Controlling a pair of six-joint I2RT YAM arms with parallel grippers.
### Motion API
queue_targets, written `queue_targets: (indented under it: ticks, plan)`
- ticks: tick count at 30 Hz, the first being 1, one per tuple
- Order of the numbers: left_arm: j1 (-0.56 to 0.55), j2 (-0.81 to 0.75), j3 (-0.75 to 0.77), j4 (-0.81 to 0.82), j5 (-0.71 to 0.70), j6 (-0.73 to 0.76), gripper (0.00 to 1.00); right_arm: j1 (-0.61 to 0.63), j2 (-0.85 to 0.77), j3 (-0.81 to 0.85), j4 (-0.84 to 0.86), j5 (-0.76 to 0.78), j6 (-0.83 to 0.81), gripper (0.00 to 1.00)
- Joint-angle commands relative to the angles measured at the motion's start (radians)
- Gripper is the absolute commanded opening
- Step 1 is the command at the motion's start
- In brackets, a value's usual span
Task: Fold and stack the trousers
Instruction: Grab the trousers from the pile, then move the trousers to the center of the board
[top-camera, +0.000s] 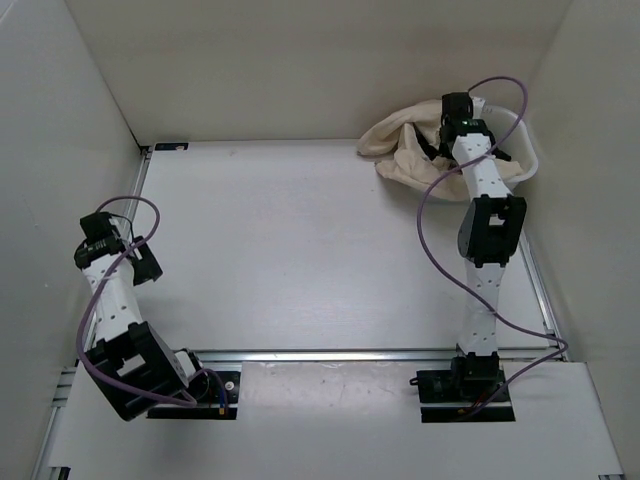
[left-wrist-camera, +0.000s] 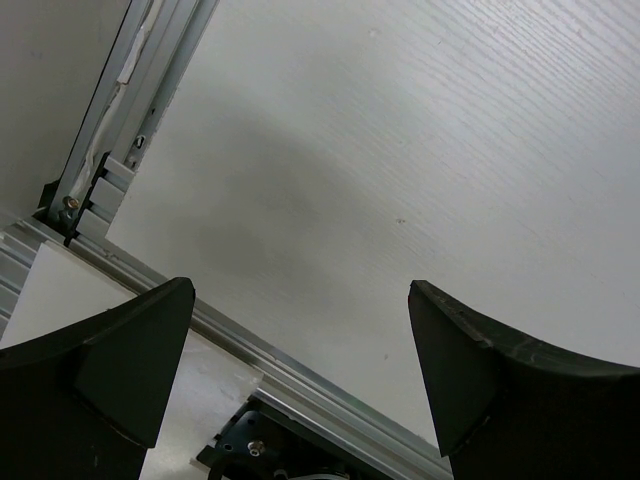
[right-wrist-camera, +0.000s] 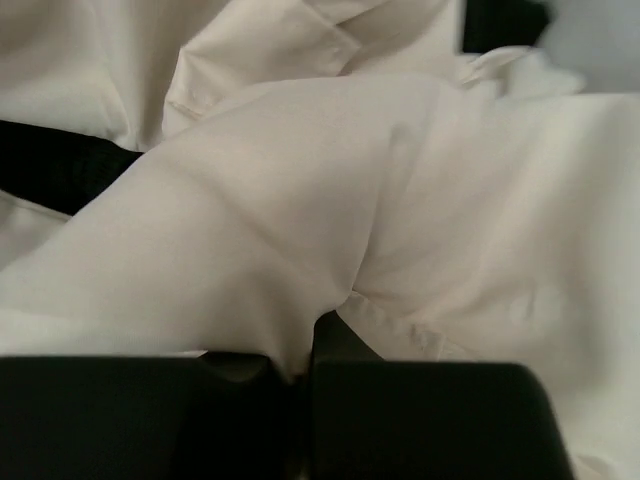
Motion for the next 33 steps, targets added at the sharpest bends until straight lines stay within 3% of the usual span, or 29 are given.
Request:
queue_targets:
  ticks: [1, 6, 7, 10, 12, 16, 19, 22, 24, 25, 26, 27, 28, 29, 30, 31, 32, 33]
  plan:
    - [-0.002, -0.033, -0.014, 0.023, -0.017, -0.001, 1.0, 0.025, -0.236, -0.026, 0.137, 0.152, -0.045, 0.0]
    - [-0.002, -0.082, -0.014, 0.032, 0.001, -0.001, 1.0, 0.155, -0.495, 0.002, 0.205, 0.186, -0.154, 0.0]
    - [-0.002, -0.109, -0.014, 0.032, 0.021, -0.001, 1.0, 0.272, -0.614, 0.021, 0.24, 0.186, -0.178, 0.0]
    - [-0.002, -0.123, -0.014, 0.032, 0.033, -0.001, 1.0, 0.446, -0.722, 0.003, 0.338, 0.16, -0.192, 0.0]
    - [-0.002, -0.144, -0.014, 0.032, 0.033, -0.001, 1.0, 0.648, -0.784, -0.035, 0.433, 0.129, -0.205, 0.0]
    - [-0.002, -0.154, 0.015, 0.032, 0.033, -0.001, 1.0, 0.906, -0.761, -0.034, 0.666, -0.006, -0.101, 0.0]
    - [-0.002, -0.154, 0.03, 0.032, 0.033, -0.001, 1.0, 0.94, -0.698, -0.024, 0.72, -0.04, 0.036, 0.0]
    - [-0.002, -0.154, 0.053, 0.023, 0.01, -0.001, 1.0, 0.94, -0.655, -0.041, 0.671, 0.046, 0.244, 0.0]
    - [-0.002, -0.154, 0.053, 0.023, 0.01, -0.001, 1.0, 0.904, -0.644, -0.128, 0.551, 0.231, 0.362, 0.0]
    - [-0.002, -0.154, 0.053, 0.023, 0.01, -0.001, 1.0, 0.858, -0.655, -0.156, 0.46, 0.308, 0.551, 0.0]
    - [-0.002, -0.154, 0.053, 0.023, 0.01, -0.001, 1.0, 0.82, -0.655, -0.181, 0.22, 0.355, 0.662, 0.03]
    - [-0.002, -0.145, 0.064, 0.023, 0.01, -0.001, 1.0, 0.777, -0.655, -0.213, 0.108, 0.368, 0.753, 0.31]
    - [-0.002, -0.131, 0.064, 0.023, 0.01, -0.001, 1.0, 0.681, -0.655, -0.312, 0.013, 0.313, 0.866, 0.47]
    - [-0.002, -0.131, 0.075, 0.023, 0.01, -0.001, 1.0, 0.592, -0.669, -0.383, -0.107, 0.272, 0.88, 0.74]
    - [-0.002, -0.116, 0.075, 0.023, 0.019, -0.001, 1.0, 0.591, -0.686, -0.456, -0.152, 0.235, 0.88, 0.74]
    - [-0.002, -0.102, 0.084, 0.023, 0.033, -0.001, 1.0, 0.518, -0.709, -0.61, -0.175, 0.113, 0.83, 0.9]
    - [-0.002, -0.102, 0.084, 0.023, 0.045, -0.001, 1.0, 0.479, -0.721, -0.68, -0.176, 0.112, 0.769, 0.93]
    - [-0.002, -0.085, 0.084, 0.023, 0.055, -0.001, 1.0, 0.427, -0.733, -0.742, -0.165, -0.06, 0.709, 0.93]
